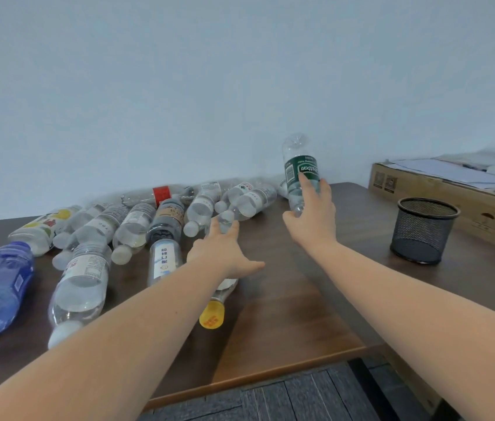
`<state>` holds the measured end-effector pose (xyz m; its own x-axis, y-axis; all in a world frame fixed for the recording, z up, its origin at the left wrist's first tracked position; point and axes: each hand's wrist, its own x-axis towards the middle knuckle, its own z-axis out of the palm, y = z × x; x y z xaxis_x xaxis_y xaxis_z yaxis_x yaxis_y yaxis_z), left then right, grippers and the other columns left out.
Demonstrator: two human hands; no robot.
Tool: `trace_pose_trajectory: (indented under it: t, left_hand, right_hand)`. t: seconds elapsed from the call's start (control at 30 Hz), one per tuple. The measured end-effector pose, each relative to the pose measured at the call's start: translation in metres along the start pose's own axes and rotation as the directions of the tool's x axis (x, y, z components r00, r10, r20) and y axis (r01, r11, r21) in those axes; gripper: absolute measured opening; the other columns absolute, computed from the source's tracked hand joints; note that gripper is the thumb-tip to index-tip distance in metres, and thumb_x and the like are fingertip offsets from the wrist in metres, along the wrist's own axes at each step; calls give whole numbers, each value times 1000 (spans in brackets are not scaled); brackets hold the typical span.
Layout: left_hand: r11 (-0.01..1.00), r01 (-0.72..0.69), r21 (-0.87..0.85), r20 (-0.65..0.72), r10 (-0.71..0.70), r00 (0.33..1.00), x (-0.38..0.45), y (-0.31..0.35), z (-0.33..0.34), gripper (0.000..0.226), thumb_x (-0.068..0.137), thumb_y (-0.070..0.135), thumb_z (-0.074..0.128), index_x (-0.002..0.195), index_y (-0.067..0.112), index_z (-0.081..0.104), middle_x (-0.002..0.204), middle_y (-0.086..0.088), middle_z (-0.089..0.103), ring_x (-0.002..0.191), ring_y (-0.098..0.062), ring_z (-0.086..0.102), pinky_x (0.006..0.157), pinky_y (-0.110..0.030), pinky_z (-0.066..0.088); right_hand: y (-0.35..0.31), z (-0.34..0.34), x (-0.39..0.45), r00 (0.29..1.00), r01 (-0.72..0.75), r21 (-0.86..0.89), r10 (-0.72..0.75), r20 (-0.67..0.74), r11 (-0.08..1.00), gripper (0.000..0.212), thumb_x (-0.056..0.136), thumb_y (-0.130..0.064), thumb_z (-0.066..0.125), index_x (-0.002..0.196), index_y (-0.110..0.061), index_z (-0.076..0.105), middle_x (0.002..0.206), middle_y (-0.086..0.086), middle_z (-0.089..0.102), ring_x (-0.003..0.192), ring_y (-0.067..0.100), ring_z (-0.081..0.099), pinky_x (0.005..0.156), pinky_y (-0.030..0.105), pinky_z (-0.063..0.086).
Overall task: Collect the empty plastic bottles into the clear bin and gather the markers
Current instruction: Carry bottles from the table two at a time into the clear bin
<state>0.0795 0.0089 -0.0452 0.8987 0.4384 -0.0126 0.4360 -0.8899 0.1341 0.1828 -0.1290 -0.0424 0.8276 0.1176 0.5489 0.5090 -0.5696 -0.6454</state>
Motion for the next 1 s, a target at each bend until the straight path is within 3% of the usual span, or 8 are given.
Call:
trace_pose_trajectory:
  t: [0.1,0.23,0.37,0.5,0.57,0.67,0.83,1.0]
  left_hand:
    - [1000,29,12,-4,-29,1000,-4,4,-4,78,74,34,57,145,34,24,153,-2,15,127,-36,42,96,-47,44]
    - [998,20,-55,-105,-26,994,-15,16,-13,62,76,28,56,135,32,36,139,-2,32,119,-35,45,86,-42,44]
    - [993,-56,-100,-291,24,956,-24,39,-28,67,78,30,57,139,34,30,154,-3,18,124,-37,44,75,-37,42]
    - [980,-146,-133,-381,86,921,-34,75,-40,77,79,34,57,146,37,18,159,-1,6,129,-38,39,84,-43,47]
    - [975,-186,-119,-427,118,897,-42,97,-43,75,81,34,56,145,38,18,159,1,5,127,-38,39,79,-39,42]
    - [962,-250,-111,-442,177,879,-54,135,-45,74,82,34,55,145,39,18,159,3,4,124,-38,40,76,-38,40]
    - [920,-379,-102,-466,292,835,-80,199,-45,75,84,38,55,147,40,15,160,3,4,126,-38,39,88,-43,43]
    - [867,-492,-81,-452,408,793,-114,261,-32,77,84,38,55,148,40,13,160,2,4,128,-38,37,92,-46,40]
  right_hand:
    - [-1,-12,-3,999,34,21,-33,-7,999,74,81,-12,56,148,-24,29,157,15,13,136,39,28,112,39,24]
    - [4,-30,-6,999,39,75,-37,-31,996,74,80,-12,58,148,-24,31,156,14,15,137,38,29,113,41,28]
    - [13,-56,-7,997,40,83,-34,-72,996,73,80,-14,62,147,-21,33,155,16,17,137,37,28,113,42,27]
    - [25,-95,-10,993,47,96,-36,-113,994,74,79,-16,63,146,-23,33,155,17,17,138,37,28,111,47,31]
    - [33,-118,-13,988,35,107,-18,-154,994,73,79,-15,62,146,-24,34,155,17,17,140,35,25,113,46,28]
    - [45,-156,-20,974,0,131,30,-224,991,72,79,-14,61,146,-25,35,154,15,20,138,34,28,113,44,29]
    - [71,-221,-37,956,-32,87,56,-286,996,72,81,-12,60,146,-27,33,155,13,19,139,30,27,110,36,29]
    - [112,-283,-68,926,-141,37,145,-348,989,71,82,-16,60,146,-27,32,155,10,21,137,30,31,112,43,32]
